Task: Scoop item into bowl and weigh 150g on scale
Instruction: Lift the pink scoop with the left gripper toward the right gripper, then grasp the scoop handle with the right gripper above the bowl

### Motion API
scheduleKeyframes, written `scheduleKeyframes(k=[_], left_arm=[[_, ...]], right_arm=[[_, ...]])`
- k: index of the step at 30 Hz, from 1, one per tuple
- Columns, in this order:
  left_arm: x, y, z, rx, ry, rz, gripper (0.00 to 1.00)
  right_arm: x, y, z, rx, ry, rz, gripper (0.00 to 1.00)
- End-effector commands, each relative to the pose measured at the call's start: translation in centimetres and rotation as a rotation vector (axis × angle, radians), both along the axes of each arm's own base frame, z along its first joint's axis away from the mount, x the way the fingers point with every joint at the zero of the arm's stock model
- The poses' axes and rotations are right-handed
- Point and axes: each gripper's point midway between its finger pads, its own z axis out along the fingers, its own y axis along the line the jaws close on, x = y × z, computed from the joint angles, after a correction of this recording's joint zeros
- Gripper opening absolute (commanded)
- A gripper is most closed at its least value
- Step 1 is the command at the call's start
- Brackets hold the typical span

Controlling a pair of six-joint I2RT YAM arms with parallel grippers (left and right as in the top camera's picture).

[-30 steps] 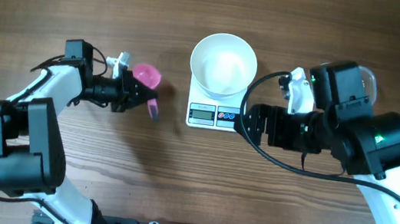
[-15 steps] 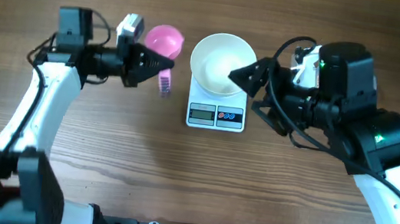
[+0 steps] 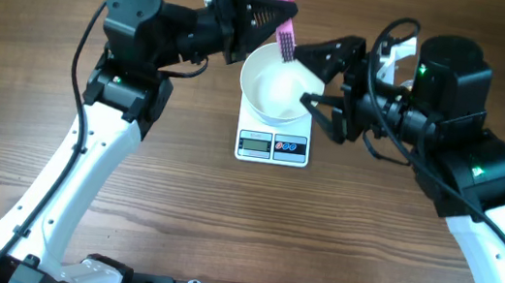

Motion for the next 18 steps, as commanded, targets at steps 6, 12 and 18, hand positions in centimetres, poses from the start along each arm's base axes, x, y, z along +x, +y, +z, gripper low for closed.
scheduleKeyframes(k=[6, 12, 18], left_arm=[[3.2, 0.6, 0.3, -0.095, 0.139, 0.231, 0.04], [5.4, 3.1, -0.7, -0.052, 0.126, 0.384, 0.04], [5.9, 4.4, -4.7, 0.038, 0.270, 0.432, 0.04]], right_arm=[[1.2, 0.6, 4.4, 0.126, -0.097, -0.039, 0.79], [1.3, -0.1, 4.4, 0.129, -0.092, -0.028, 0.79], [2.2, -0.9, 4.6, 0.100, -0.156, -0.054, 0.81]])
